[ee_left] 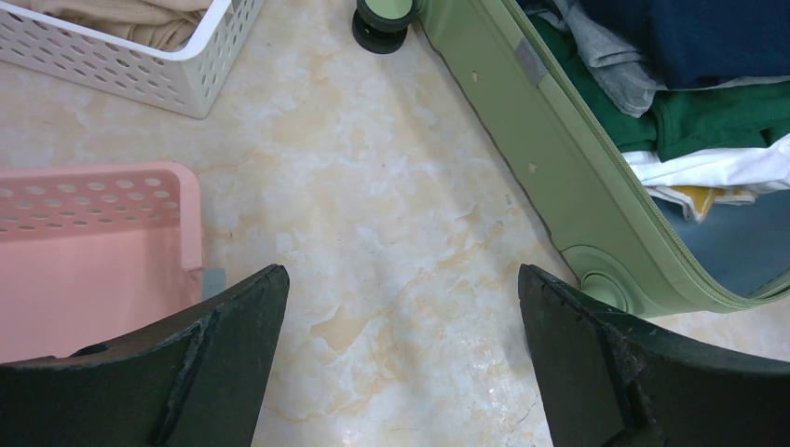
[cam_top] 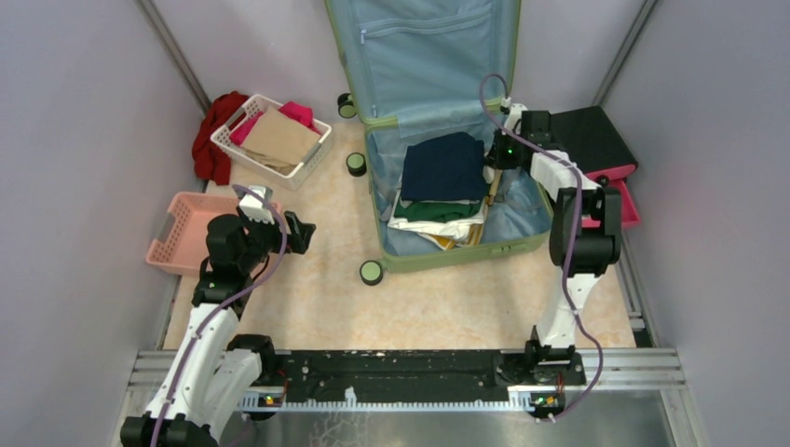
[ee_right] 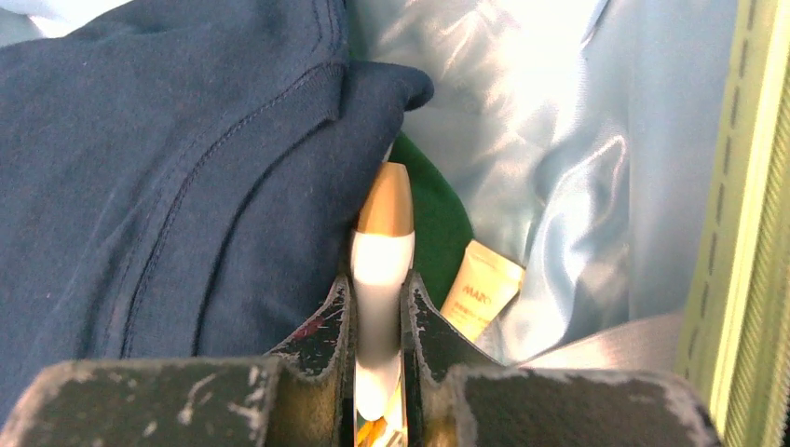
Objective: Open, take out, and arrange the luggage
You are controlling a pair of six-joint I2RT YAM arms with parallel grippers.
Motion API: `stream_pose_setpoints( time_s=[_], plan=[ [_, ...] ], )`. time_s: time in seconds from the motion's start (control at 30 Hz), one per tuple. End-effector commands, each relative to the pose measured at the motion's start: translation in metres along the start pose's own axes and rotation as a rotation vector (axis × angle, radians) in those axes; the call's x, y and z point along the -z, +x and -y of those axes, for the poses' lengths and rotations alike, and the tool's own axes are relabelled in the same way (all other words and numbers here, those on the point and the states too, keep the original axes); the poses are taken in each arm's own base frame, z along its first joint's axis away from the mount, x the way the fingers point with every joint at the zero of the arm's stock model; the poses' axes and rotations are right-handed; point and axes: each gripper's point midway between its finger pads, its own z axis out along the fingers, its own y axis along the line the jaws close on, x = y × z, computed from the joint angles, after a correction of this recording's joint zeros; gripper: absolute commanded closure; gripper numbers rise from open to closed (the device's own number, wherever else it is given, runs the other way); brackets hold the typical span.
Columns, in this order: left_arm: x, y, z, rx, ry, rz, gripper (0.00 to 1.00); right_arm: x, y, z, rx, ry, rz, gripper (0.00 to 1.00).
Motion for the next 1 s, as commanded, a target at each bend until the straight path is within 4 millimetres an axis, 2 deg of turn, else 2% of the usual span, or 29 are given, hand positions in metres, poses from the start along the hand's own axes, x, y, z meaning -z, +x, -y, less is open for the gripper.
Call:
stream_pose_setpoints(
  time_s=[0.0,0.1,0.13,0.27,0.5,0.67,0.83,0.97],
  plan=[
    [0.003,-0.018,0.005,-0.027,0.014,0.044,0.01,0.041,-0.046,-0.005,0.049,0.005,0.142,1.00],
    [0.003,-0.019,0.005,-0.028,0.014,0.046,0.01,0.052,-0.051,-0.009,0.058,-0.005,0.165,1.00],
    [0.003,-0.019,0.005,-0.028,0.014,0.048,0.01,0.060,-0.054,0.001,0.048,0.009,0.178,1.00],
    [0.004,-0.019,0.006,-0.029,0.017,0.048,0.01,0.085,-0.062,0.004,0.042,-0.004,0.218,1.00],
    [0.004,-0.021,0.006,-0.029,0.021,0.054,0.01,0.133,-0.059,0.006,0.008,-0.062,0.261,1.00],
    [0.005,-0.022,0.007,-0.030,0.025,0.057,0.01,0.178,-0.053,0.007,-0.037,-0.094,0.317,1.00],
    [0.005,-0.022,0.008,-0.029,0.029,0.058,0.01,0.232,-0.050,0.023,-0.104,-0.070,0.397,1.00],
    [0.005,-0.022,0.009,-0.028,0.031,0.060,0.01,0.265,-0.031,0.046,-0.168,0.014,0.425,1.00]
  ],
)
